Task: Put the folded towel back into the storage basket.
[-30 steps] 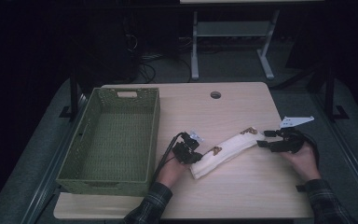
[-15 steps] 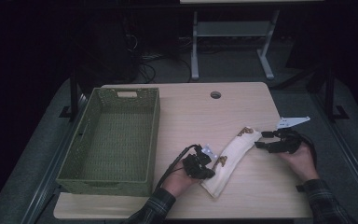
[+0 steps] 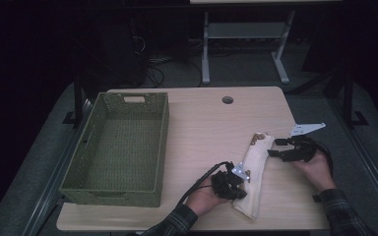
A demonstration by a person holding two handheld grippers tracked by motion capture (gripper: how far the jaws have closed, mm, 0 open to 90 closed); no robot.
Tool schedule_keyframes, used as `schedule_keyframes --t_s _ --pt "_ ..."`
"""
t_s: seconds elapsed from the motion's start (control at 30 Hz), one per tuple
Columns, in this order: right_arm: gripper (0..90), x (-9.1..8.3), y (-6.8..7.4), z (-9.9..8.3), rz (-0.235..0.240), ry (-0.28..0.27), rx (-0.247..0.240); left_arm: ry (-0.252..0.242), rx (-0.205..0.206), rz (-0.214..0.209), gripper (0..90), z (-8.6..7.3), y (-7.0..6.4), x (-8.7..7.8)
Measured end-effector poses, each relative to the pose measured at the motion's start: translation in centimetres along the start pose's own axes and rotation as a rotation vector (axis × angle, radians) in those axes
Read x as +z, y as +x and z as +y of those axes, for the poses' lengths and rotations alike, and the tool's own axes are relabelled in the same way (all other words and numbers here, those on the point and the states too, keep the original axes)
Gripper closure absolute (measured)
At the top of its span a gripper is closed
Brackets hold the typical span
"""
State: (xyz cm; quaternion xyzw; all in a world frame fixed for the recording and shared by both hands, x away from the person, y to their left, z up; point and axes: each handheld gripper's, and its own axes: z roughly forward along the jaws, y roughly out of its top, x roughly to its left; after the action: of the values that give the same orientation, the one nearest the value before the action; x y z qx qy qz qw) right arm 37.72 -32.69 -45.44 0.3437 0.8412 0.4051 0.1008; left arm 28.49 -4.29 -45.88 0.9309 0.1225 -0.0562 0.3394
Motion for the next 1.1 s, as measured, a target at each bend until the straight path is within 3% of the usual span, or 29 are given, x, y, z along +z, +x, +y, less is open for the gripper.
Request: schedule_keyframes --t_s 0.3,0.43,0.5,0.7,0.97,1.1 --pt "35.8 0.1 0.1 0.1 0.003 0.007 -0.006 -0.035 0.044 -0.054 87.6 1.3 -1.3 1.8" --pt "35.8 0.0 0.1 0.1 0.004 0.001 -0.004 -0.049 0.070 -0.011 83.4 1.5 -0.9 0.7" --pt "35.8 0.0 0.1 0.1 0.004 0.000 -0.002 -0.057 0.092 0.000 78.1 1.9 -0.3 -0.1" --pt "35.8 -0.1 0.1 0.1 0.003 -0.004 0.000 -0.081 0.153 -0.020 54.6 3.4 0.4 -0.6" --pt "35.6 0.0 0.0 0.0 0.001 0.002 0.002 -0.040 0.221 -0.008 36.8 4.7 1.3 1.1" --pt "35.5 0.0 -0.1 -0.1 0.002 -0.001 -0.001 -0.016 0.231 -0.031 31.0 4.8 1.9 2.3"
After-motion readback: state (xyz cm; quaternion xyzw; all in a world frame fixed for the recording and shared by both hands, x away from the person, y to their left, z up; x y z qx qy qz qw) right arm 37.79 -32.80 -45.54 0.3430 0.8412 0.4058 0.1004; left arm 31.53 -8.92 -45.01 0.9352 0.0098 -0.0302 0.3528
